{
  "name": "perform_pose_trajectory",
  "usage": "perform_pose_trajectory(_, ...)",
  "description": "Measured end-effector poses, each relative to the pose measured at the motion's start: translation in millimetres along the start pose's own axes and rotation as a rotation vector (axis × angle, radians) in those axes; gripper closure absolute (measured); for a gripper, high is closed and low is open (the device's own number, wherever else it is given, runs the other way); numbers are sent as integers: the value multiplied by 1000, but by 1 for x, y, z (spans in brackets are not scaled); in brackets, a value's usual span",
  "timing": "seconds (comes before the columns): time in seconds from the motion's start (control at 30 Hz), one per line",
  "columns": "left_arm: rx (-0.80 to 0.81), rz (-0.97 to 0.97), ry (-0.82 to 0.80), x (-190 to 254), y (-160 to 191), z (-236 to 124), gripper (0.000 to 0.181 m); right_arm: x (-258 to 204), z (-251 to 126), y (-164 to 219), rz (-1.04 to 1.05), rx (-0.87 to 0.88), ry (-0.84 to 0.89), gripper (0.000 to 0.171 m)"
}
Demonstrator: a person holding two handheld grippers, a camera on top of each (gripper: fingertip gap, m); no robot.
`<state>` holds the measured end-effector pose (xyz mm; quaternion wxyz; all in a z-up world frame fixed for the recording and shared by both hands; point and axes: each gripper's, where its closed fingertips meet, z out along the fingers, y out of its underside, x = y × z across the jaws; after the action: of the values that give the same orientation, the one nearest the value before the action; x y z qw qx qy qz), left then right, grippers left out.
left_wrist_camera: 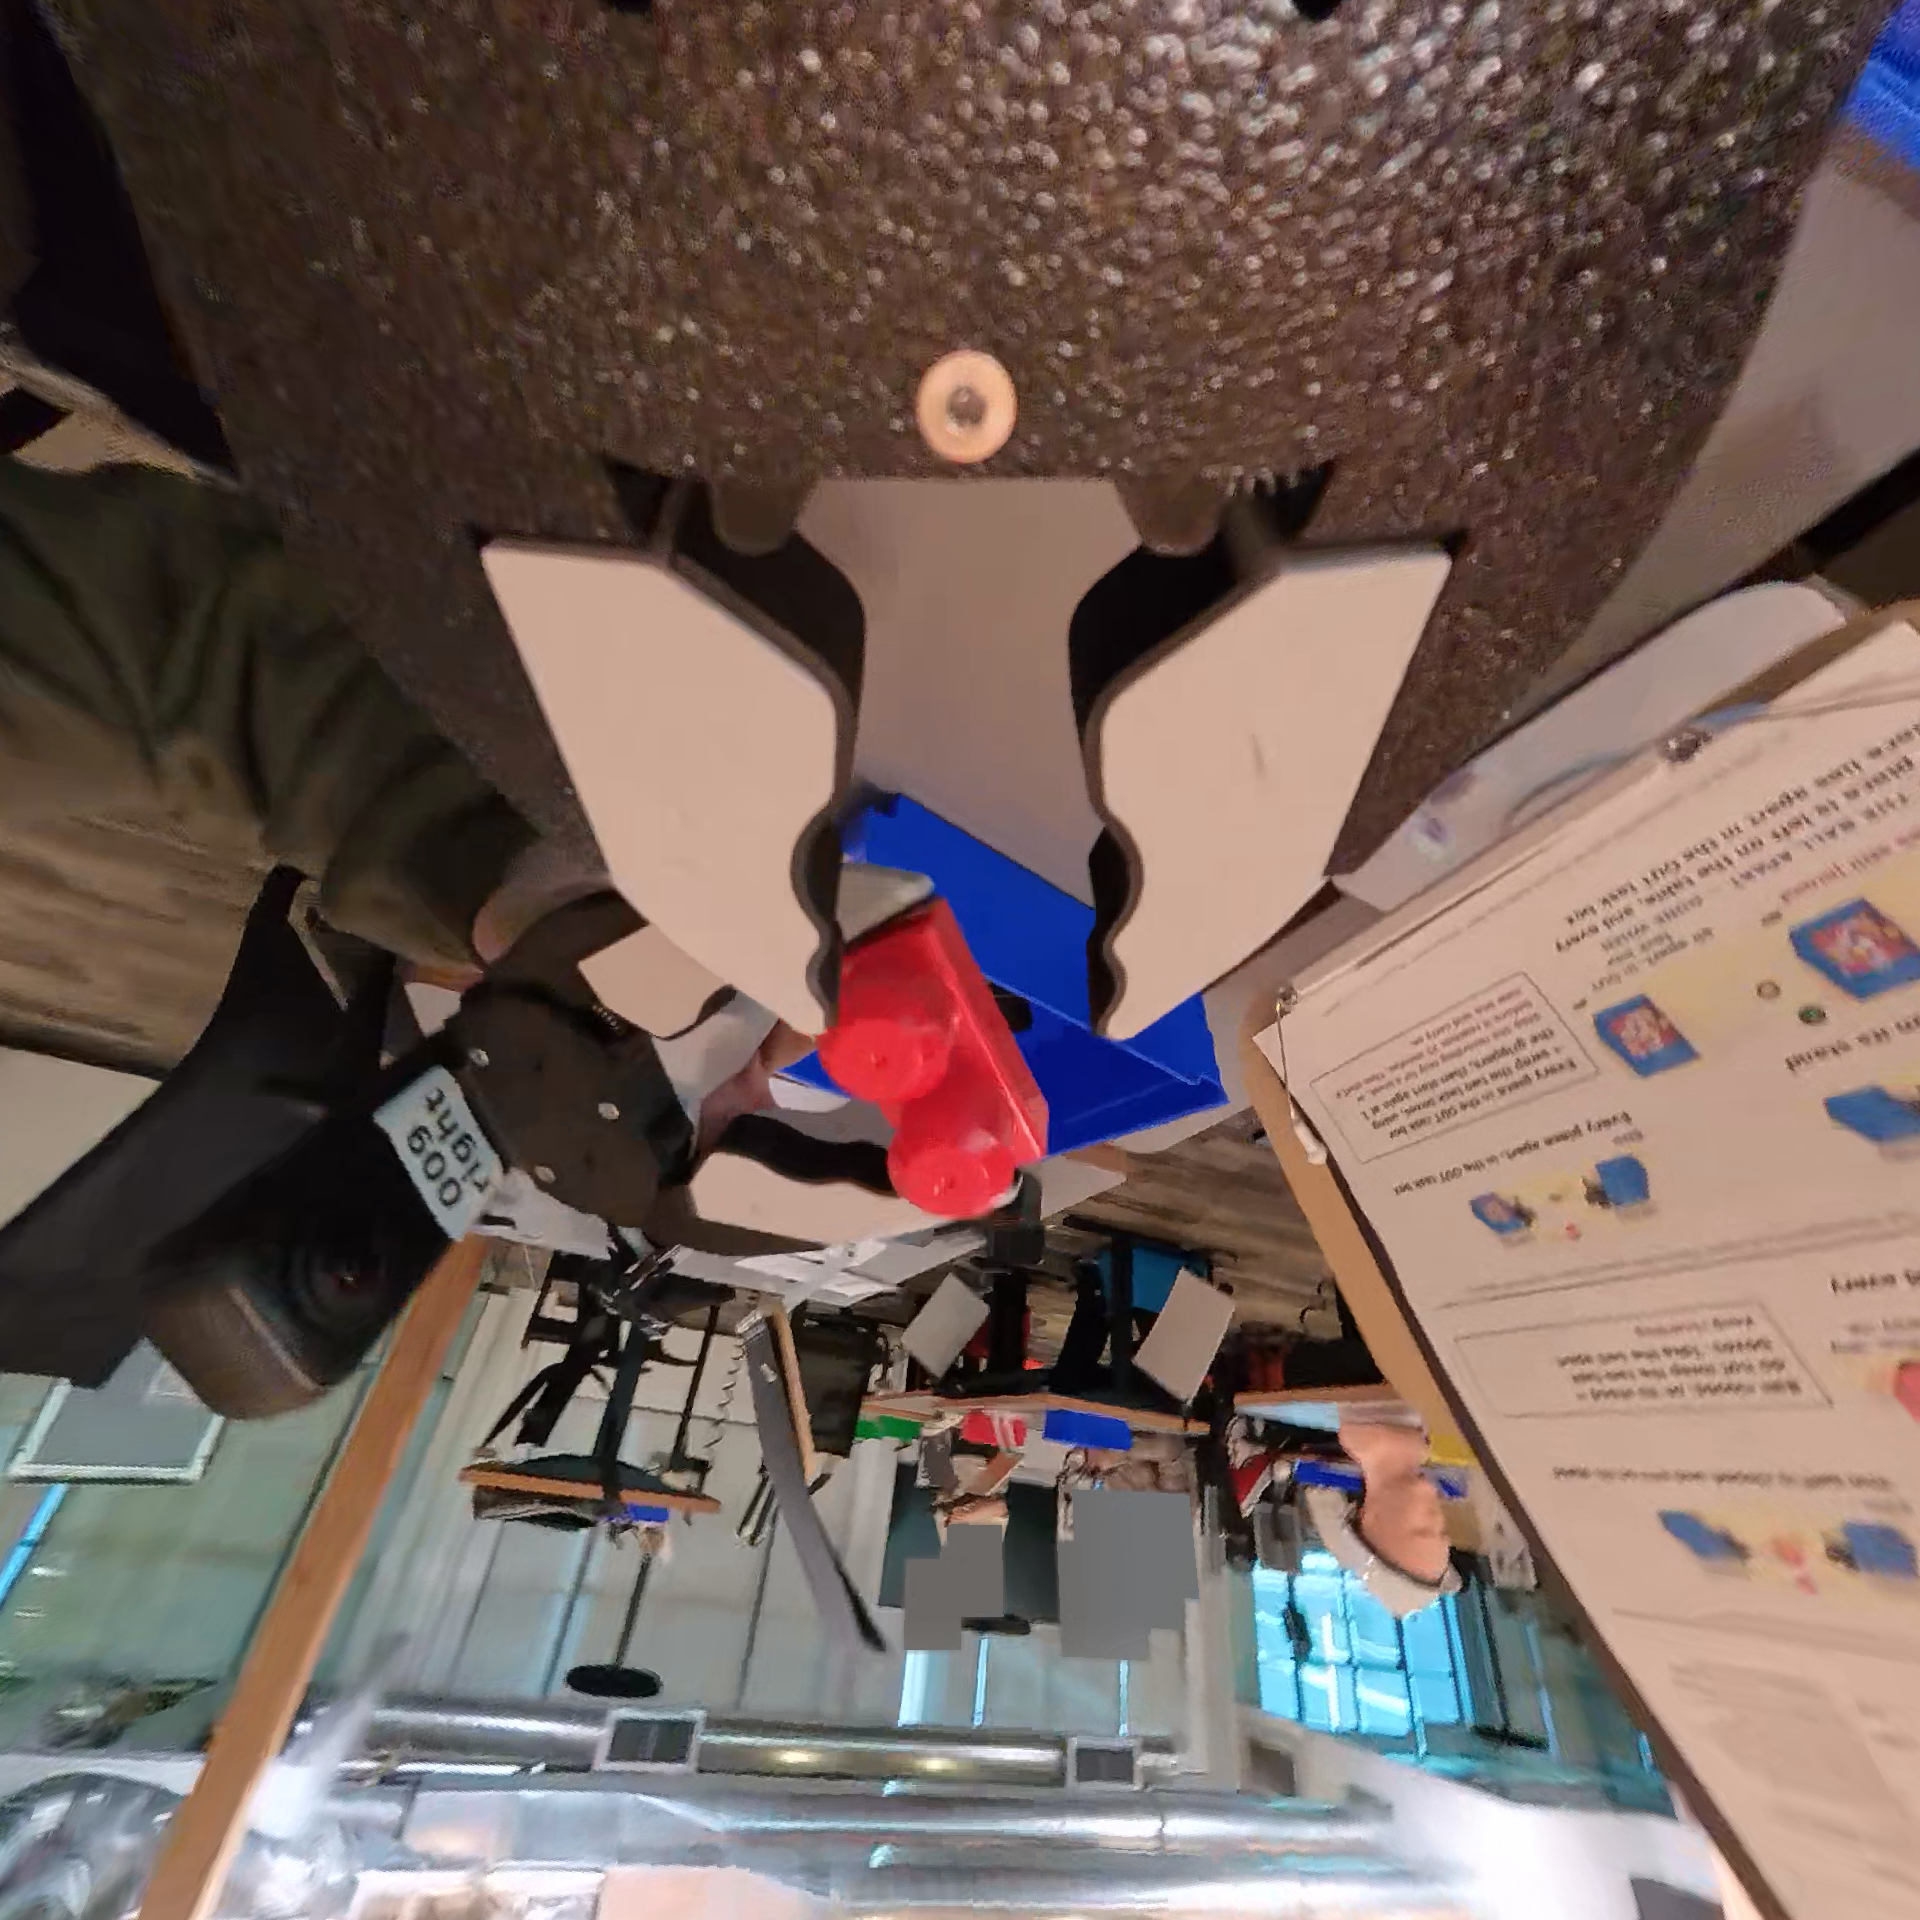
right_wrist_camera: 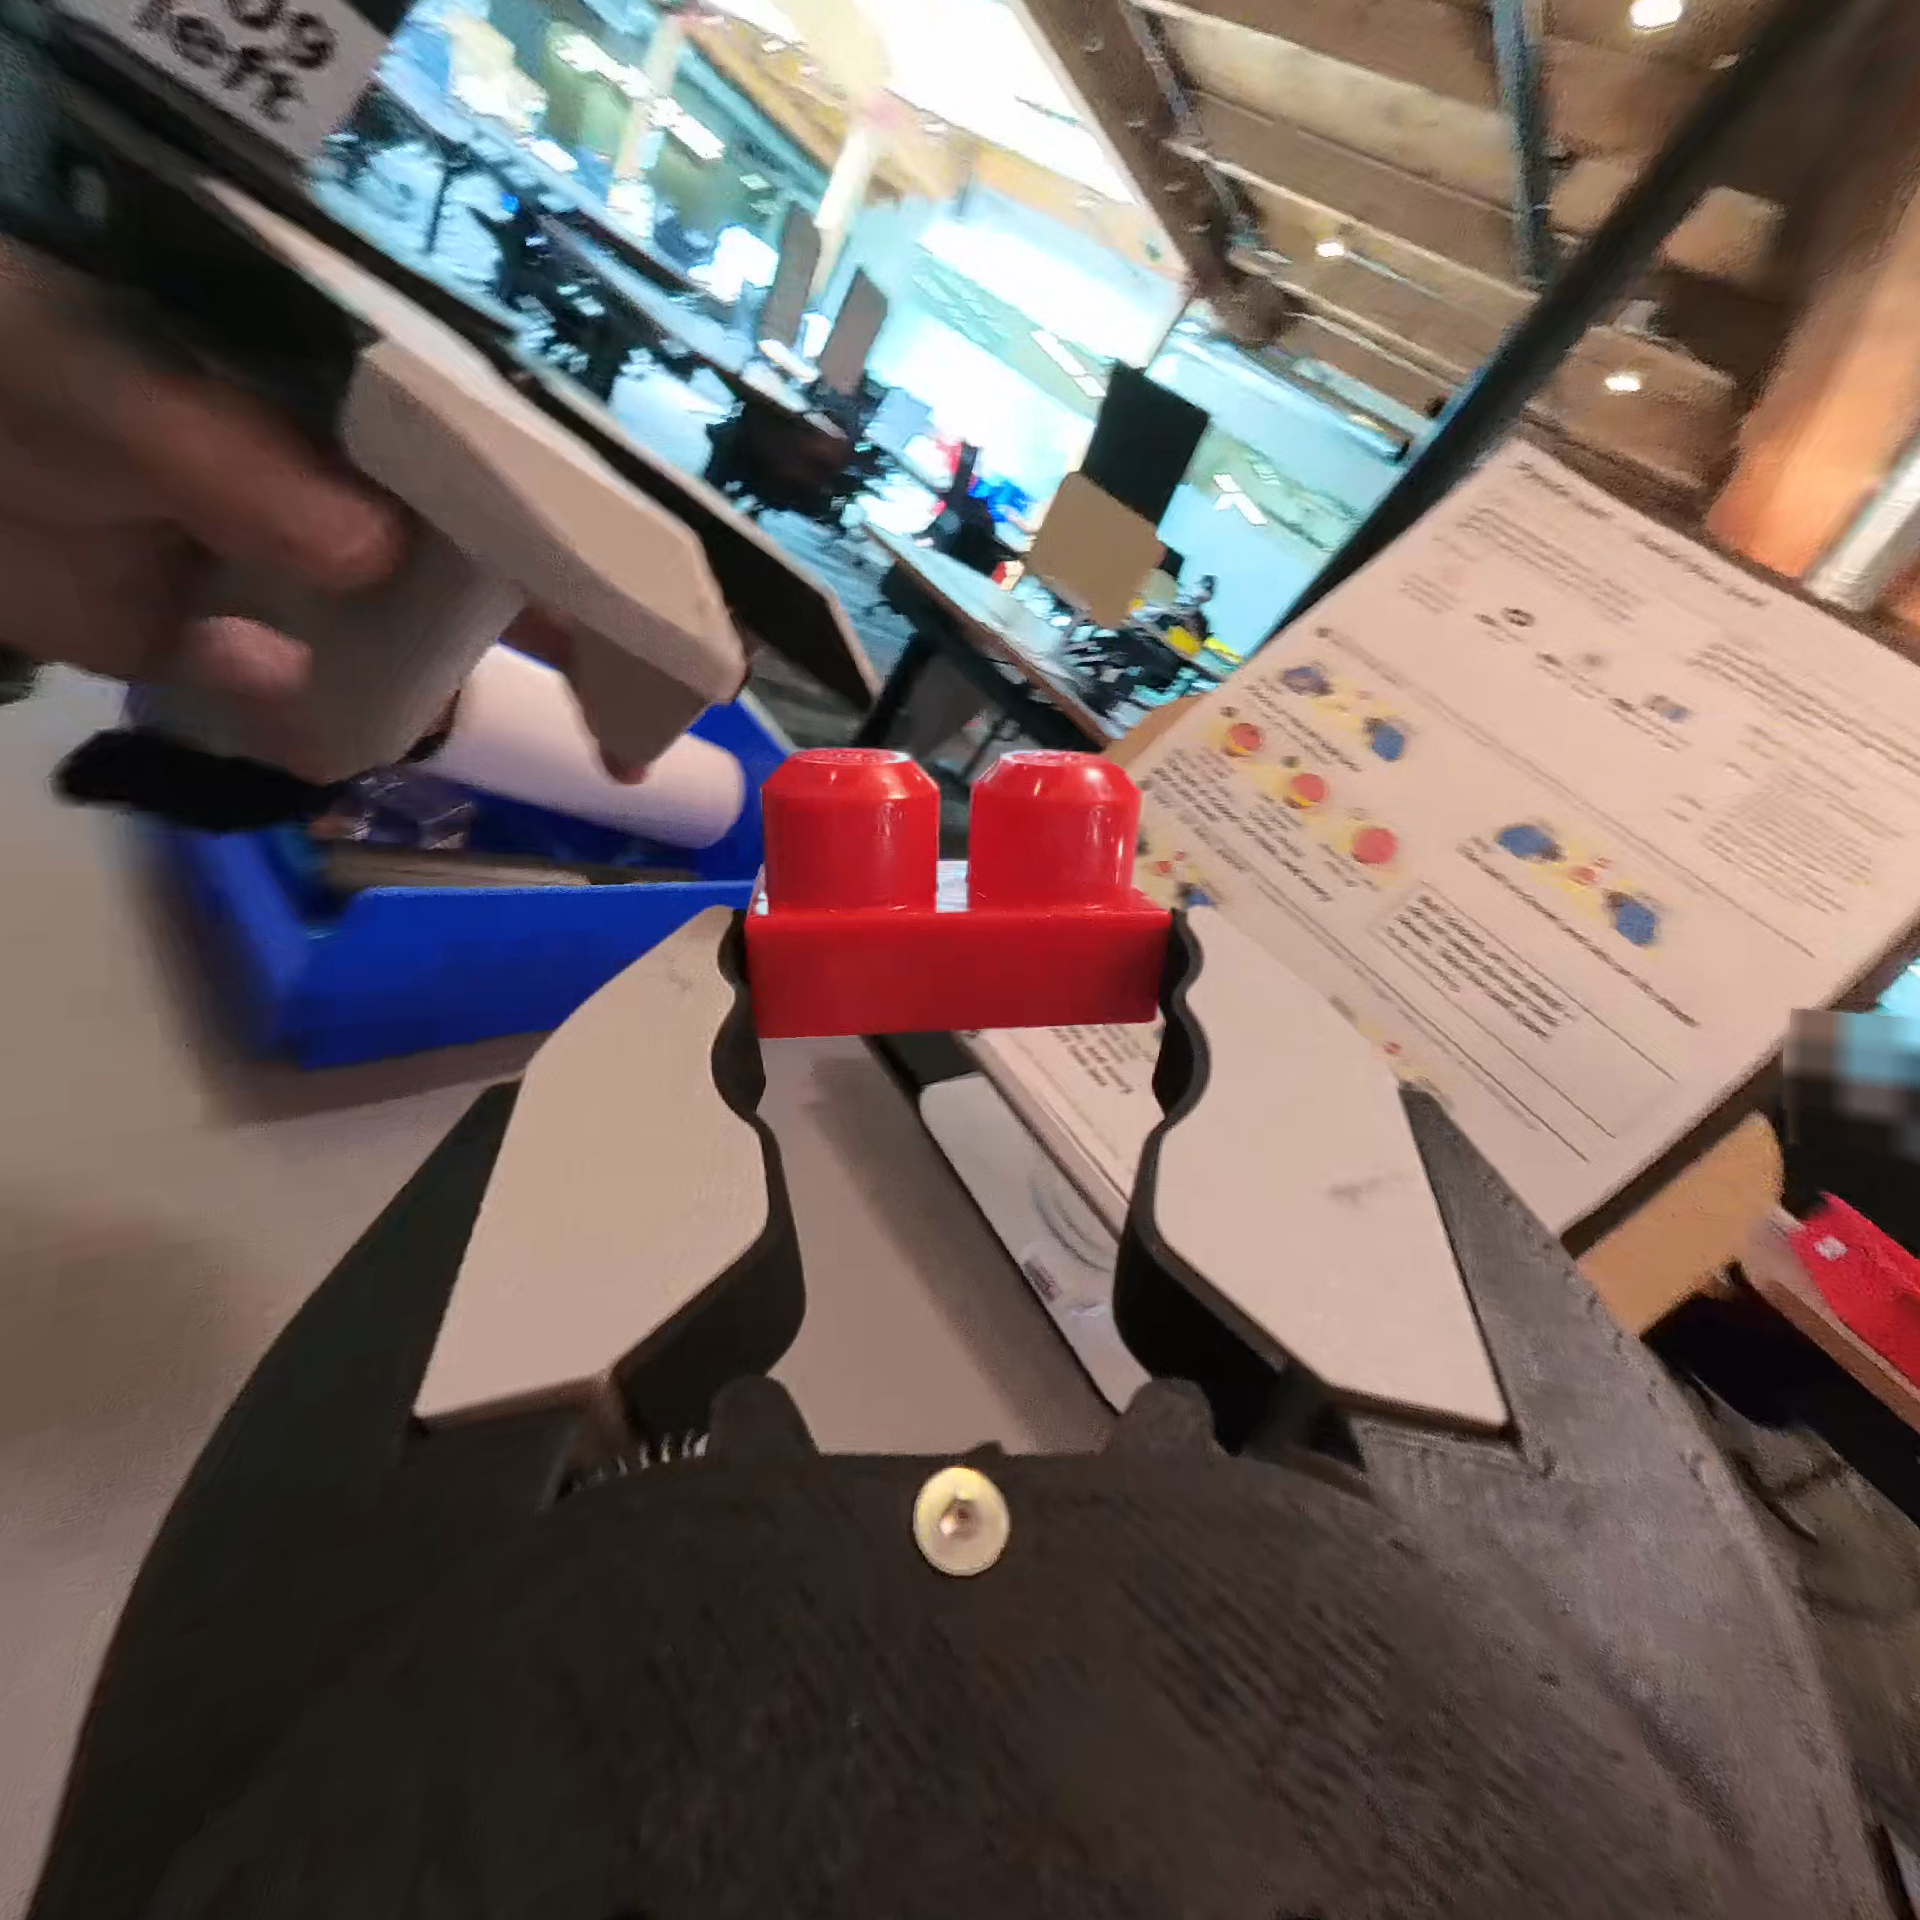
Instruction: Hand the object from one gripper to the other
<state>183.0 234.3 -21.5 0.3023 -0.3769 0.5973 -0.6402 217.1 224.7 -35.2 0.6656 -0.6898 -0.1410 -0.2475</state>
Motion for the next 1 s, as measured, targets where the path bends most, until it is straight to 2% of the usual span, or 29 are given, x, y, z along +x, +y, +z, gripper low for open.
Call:
perform_pose_trajectory(0.13,-113,11,-105,2,13,15,136,9,3,2,-23,-41,130,96)
perform_pose_trajectory(0.17,-112,19,-133,2,13,18,137,8,3,2,-38,-47,145,96)
perform_pose_trajectory(0.23,-82,39,-161,5,9,24,153,4,5,0,-64,-49,146,96)
perform_pose_trajectory(0.33,-78,110,-180,5,8,26,153,5,4,0,-75,-50,160,96)
perform_pose_trajectory(0.4,-82,136,-154,5,9,24,153,-1,4,0,-50,-36,89,96)
perform_pose_trajectory(0.47,-76,161,-98,5,8,17,153,-14,-1,-3,0,-1,-72,96)
perform_pose_trajectory(0.53,-102,181,14,11,12,6,153,-31,-13,-6,89,34,-281,90)
perform_pose_trajectory(0.63,-97,235,214,27,19,-12,153,-43,-29,-10,281,69,-492,94)
perform_pose_trajectory(0.73,-96,248,363,42,26,-24,153,-48,-37,-20,409,144,-603,99)
perform_pose_trajectory(0.83,-143,316,442,53,38,-27,153,-65,-44,-22,423,143,-722,104)
perform_pose_trajectory(0.9,-171,349,463,56,45,-26,153,-77,-48,-22,392,144,-788,130)
perform_pose_trajectory(1.0,-144,340,469,58,41,-25,153,-76,-46,-22,359,144,-776,135)
